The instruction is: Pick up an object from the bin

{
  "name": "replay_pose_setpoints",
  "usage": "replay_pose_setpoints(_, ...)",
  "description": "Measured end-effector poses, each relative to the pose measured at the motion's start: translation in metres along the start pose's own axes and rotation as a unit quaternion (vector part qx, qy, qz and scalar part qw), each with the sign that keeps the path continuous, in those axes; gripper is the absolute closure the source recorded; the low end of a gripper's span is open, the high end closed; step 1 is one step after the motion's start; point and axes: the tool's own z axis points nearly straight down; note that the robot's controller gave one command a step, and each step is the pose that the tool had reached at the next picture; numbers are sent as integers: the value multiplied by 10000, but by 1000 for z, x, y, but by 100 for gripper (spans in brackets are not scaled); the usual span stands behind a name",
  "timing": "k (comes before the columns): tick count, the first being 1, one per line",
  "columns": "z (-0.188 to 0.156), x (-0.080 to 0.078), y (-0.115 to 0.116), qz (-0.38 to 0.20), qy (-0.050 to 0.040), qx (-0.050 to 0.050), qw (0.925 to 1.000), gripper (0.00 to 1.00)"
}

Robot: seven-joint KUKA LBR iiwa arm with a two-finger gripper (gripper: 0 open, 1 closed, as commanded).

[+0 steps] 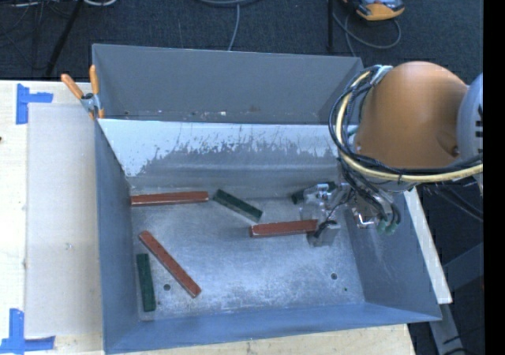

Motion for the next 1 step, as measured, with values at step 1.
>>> replay_pose_setpoints(1,3,-19,51,-81,28,-12,10000,100)
